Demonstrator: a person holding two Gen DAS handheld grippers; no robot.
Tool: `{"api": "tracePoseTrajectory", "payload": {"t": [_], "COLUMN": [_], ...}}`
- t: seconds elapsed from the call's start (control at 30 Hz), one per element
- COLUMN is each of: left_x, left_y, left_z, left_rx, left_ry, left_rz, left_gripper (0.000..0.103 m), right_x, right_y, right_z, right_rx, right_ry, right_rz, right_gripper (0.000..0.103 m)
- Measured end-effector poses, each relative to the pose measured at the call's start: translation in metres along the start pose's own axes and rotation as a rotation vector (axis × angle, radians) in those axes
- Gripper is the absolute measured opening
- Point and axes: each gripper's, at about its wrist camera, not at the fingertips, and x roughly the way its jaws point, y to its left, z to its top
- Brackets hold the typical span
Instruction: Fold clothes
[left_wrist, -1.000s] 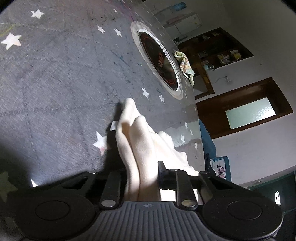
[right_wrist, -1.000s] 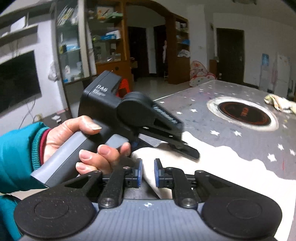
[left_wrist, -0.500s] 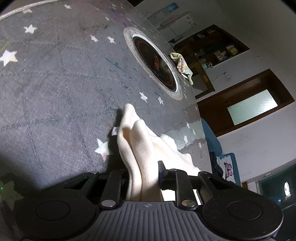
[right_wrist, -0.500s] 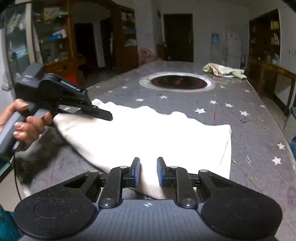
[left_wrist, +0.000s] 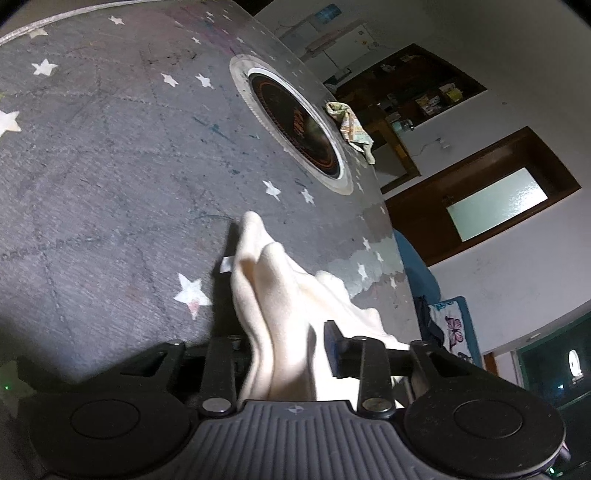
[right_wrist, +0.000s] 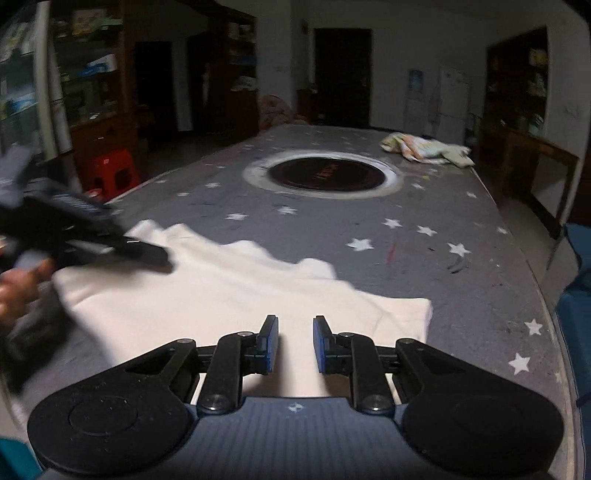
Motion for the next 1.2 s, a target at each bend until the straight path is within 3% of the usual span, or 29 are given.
{"api": "tracePoseTrajectory", "payload": {"t": [0.13,0.23,0.33,0.5,0.67,0.8,0.93,1.13,1.2], "left_x": [0.000,0.000,-0.001,-0.001,-0.002,-0.003,-0.003,-0.003,-0.004], "left_y": [-0.002,-0.003,-0.003,-0.003,-0.004,-0.007,-0.007,-0.007,-0.009], "left_z": [-0.002,-0.004,-0.005,-0.007,-0.008,-0.010,-0.013,-0.015,-0.014], "left_rx": [0.021,0.050,0.064,0.067,0.058,0.066,0.082,0.098,0.113], "left_ry": [-0.006,-0.014,-0.025,-0.031,-0.029,-0.033,-0.039,-0.051,-0.056], "left_rz": [-0.005,0.002,0.012,0.019,0.010,0.011,0.012,0.030,0.032], "left_gripper": [0.036,0.027,0.025,0.028,0.039,0.042,0.039,0.023,0.022], "right_x": [0.023,0.034,0.033,0.043,0.051,0.030,0.007,-0.019,-0.023], "right_y": [-0.014,-0.024,-0.024,-0.016,-0.013,-0.016,-0.028,-0.045,-0.054], "right_z": [0.004,0.008,0.014,0.021,0.022,0.022,0.009,-0.021,-0.029], "right_rx": [0.024,0.064,0.073,0.034,0.014,0.041,0.099,0.183,0.235], "right_ry": [0.011,0.018,-0.007,-0.009,-0.004,-0.020,-0.007,0.014,0.007], "right_rz": [-0.033,-0.062,-0.066,-0.058,-0.089,-0.086,-0.085,-0.135,-0.135], "right_gripper": [0.018,0.018,0.018,0.018,0.019,0.034,0.040,0.049,0.049]}}
